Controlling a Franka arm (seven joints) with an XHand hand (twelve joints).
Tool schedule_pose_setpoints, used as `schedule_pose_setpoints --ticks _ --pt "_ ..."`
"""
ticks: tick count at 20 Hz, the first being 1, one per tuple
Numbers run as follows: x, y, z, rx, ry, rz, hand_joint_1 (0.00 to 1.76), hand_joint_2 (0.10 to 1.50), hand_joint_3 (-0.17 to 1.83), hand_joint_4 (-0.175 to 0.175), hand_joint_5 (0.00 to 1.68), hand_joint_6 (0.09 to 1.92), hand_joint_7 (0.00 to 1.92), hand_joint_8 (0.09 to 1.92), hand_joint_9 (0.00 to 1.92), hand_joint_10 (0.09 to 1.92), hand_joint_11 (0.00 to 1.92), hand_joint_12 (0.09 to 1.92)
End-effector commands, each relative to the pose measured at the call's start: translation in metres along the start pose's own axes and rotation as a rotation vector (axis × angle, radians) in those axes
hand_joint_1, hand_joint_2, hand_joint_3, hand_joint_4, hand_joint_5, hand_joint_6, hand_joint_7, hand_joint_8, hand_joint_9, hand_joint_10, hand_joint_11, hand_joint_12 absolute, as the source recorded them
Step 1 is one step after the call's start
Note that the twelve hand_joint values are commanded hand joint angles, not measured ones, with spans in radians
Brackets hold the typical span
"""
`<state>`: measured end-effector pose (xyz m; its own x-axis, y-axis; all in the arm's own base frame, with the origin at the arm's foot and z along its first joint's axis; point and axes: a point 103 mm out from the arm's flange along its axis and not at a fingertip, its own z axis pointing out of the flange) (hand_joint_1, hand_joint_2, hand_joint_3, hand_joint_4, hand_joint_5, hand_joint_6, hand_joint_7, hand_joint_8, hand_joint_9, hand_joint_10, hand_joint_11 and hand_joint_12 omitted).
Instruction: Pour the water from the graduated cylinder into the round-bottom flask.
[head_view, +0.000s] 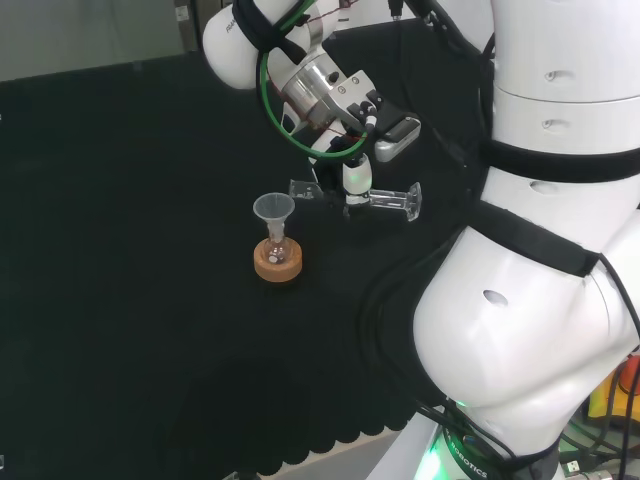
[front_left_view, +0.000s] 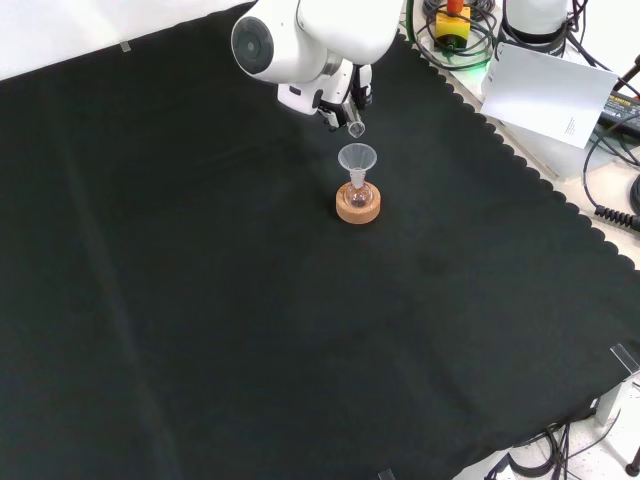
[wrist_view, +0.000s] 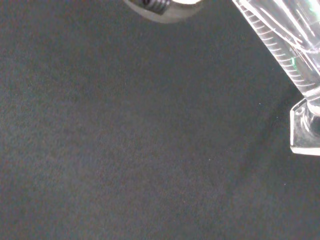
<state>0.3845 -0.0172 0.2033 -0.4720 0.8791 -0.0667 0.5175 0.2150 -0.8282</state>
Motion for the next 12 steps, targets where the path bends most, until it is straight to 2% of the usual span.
schedule_pose_setpoints --ticks 1,12 --pt "0.004 0.0008 -0.0054 0.035 -0.028 0.012 1.28 1.09 -0.17 0.001 1.13 0.77 1.37 0.38 1.57 0.09 1.27 0.66" --pt "0.0108 0.0002 -0.011 0.091 -0.07 0.043 1.28 1.09 -0.17 -0.001 1.13 0.78 1.37 0.39 1.57 0.09 1.27 0.66"
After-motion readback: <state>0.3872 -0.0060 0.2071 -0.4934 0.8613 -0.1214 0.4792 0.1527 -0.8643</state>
